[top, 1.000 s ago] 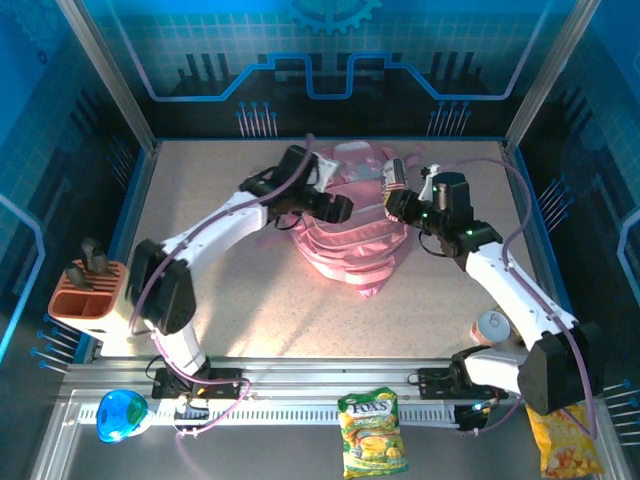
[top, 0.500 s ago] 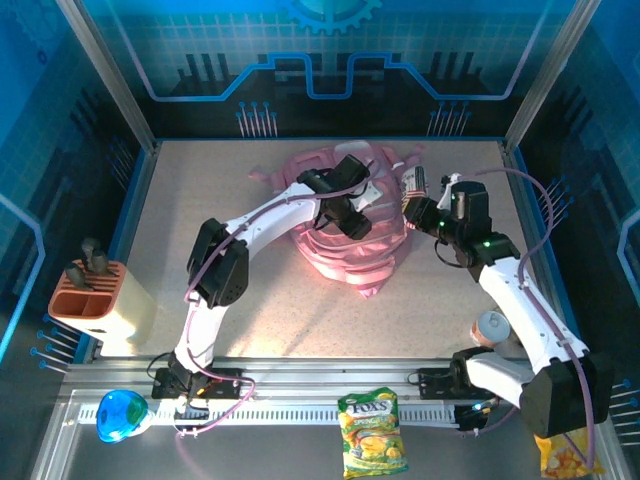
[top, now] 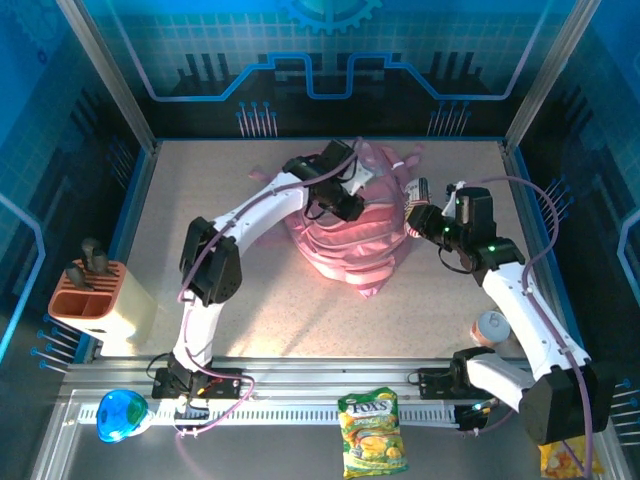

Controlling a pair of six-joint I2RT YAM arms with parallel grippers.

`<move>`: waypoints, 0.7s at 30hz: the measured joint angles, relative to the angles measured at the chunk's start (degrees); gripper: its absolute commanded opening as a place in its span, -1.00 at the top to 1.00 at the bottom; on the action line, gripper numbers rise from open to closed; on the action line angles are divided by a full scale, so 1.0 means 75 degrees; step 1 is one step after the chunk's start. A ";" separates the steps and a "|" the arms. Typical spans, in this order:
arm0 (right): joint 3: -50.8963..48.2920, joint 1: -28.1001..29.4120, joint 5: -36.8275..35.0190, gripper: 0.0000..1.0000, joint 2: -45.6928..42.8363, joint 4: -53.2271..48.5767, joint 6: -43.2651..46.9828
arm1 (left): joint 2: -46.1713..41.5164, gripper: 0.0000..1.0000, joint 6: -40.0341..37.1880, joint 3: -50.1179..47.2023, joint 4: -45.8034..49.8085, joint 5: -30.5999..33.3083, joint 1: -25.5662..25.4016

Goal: Pack the student bag

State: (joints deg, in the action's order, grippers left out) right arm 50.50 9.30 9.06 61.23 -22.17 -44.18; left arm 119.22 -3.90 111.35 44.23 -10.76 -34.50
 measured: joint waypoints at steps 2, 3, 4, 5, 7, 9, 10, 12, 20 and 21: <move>0.0023 0.0000 0.0265 0.48 0.0154 -0.0216 -0.0265 | -0.0297 0.85 0.0204 -0.0271 -0.0303 -0.0175 0.0128; 0.0023 0.0000 0.0411 0.48 0.0219 -0.0283 -0.0379 | -0.0452 0.86 0.0329 -0.0408 -0.0487 -0.0262 0.0189; 0.0023 0.0000 0.0554 0.48 0.0277 -0.0326 -0.0490 | -0.0554 0.87 0.0391 -0.0513 -0.0632 -0.0309 0.0227; 0.0023 0.0000 0.0726 0.48 0.0347 -0.0326 -0.0609 | -0.0682 0.89 0.0490 -0.0664 -0.0842 -0.0358 0.0262; 0.0023 0.0006 0.1075 0.47 0.0498 -0.0277 -0.0784 | -0.0851 0.92 0.0606 -0.0918 -0.1154 -0.0414 0.0286; 0.0055 0.0058 0.1413 0.47 0.0761 -0.0172 -0.0930 | -0.0991 0.95 0.0737 -0.1174 -0.1501 -0.0472 0.0280; 0.0099 0.0108 0.1565 0.47 0.0930 -0.0099 -0.0982 | -0.1046 0.95 0.0766 -0.1279 -0.1641 -0.0493 0.0280; 0.0242 0.0256 0.1830 0.46 0.1279 0.0055 -0.1052 | -0.1137 0.95 0.0851 -0.1440 -0.1862 -0.0542 0.0280; 0.1425 0.0831 0.2871 0.42 0.3150 0.0702 -0.1326 | -0.1539 0.95 0.0938 -0.1961 -0.2477 -0.0571 0.0280; 0.1580 0.0863 0.2987 0.34 0.3401 0.0737 -0.1343 | -0.1565 0.95 0.0938 -0.1976 -0.2518 -0.0571 0.0286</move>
State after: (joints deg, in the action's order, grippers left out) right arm 62.35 15.77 31.46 86.74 -16.64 -54.26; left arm 107.48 3.14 96.53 25.34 -15.05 -32.36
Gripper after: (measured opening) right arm 0.355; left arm 0.051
